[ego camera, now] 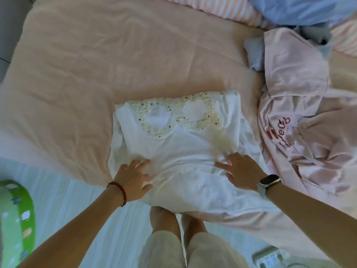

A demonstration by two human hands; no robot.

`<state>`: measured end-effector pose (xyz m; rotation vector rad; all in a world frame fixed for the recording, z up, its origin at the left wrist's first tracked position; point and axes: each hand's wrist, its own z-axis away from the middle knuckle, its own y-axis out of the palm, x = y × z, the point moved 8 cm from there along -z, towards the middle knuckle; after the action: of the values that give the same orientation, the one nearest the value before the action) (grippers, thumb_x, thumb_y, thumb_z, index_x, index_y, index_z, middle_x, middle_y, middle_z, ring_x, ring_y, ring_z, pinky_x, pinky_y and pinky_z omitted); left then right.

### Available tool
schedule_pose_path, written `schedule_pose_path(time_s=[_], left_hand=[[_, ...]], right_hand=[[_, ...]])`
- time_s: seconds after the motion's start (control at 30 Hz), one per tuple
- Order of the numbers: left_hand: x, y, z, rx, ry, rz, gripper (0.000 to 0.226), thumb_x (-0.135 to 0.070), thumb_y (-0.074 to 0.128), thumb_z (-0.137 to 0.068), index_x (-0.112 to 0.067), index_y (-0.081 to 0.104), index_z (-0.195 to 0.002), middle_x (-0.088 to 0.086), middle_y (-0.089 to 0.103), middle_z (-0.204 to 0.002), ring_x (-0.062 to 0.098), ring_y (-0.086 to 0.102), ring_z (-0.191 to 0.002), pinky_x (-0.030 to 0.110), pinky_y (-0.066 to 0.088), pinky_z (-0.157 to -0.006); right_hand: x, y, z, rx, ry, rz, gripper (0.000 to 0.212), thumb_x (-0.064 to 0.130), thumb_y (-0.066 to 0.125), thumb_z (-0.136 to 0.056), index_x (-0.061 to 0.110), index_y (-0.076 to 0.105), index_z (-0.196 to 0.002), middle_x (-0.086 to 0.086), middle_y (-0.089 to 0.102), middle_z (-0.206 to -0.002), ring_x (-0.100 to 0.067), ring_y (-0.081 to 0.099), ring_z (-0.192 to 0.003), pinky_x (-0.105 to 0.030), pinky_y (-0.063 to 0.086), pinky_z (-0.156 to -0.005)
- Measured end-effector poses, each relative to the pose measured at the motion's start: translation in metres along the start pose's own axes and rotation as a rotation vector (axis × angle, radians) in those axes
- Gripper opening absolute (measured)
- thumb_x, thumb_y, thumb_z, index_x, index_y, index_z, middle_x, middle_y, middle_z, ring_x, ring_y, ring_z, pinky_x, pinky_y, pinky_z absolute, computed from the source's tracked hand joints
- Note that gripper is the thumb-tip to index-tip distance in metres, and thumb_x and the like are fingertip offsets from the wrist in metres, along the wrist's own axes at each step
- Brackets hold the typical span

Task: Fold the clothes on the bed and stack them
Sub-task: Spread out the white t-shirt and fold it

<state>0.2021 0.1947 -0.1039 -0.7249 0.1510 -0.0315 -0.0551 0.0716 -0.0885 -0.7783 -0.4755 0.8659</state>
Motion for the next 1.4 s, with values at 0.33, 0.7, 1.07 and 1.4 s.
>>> schedule_pose_path(time_s=[0.33,0.7,1.07,1.4], left_hand=[[0.021,-0.119,-0.047,-0.652,-0.149,0.149,0.056,-0.031,0.055,-0.088,-0.016,0.04,-0.14,0.014,0.03,-0.149,0.039,0.027,-0.137,0.06,0.022,-0.106],[0.117,-0.075,-0.108,-0.427,-0.449,0.216,0.066,-0.056,0.009,-0.087,-0.03,0.011,-0.148,0.002,0.003,-0.156,0.03,-0.002,-0.142,0.057,0.003,-0.109],[0.143,-0.133,-0.121,-0.293,-0.247,0.402,0.043,-0.035,0.064,-0.082,-0.013,0.055,-0.117,0.009,0.053,-0.118,0.031,0.044,-0.115,0.037,0.037,-0.094],[0.157,-0.163,-0.104,-0.292,-0.309,0.585,0.018,-0.026,0.063,-0.085,-0.012,0.055,-0.092,0.003,0.057,-0.085,0.023,0.05,-0.077,0.028,0.033,-0.064]], right_hand=[[-0.017,-0.102,-0.067,-0.441,0.115,-0.056,0.049,0.027,0.047,-0.089,0.014,0.045,-0.137,-0.02,0.039,-0.143,-0.04,0.037,-0.131,-0.062,0.026,-0.106],[-0.07,-0.073,-0.143,-0.273,0.236,-0.093,0.058,0.046,0.015,-0.092,0.027,0.034,-0.143,-0.016,0.027,-0.15,-0.04,0.024,-0.138,-0.052,0.017,-0.111],[-0.13,-0.106,-0.147,-0.182,0.267,-0.195,0.047,0.025,0.048,-0.093,0.017,0.038,-0.138,-0.008,0.045,-0.136,-0.028,0.041,-0.124,-0.043,0.031,-0.102],[-0.148,-0.137,-0.133,-0.187,0.355,-0.286,0.028,0.032,0.051,-0.093,0.013,0.052,-0.113,-0.007,0.048,-0.111,-0.029,0.058,-0.088,-0.029,0.036,-0.067]])
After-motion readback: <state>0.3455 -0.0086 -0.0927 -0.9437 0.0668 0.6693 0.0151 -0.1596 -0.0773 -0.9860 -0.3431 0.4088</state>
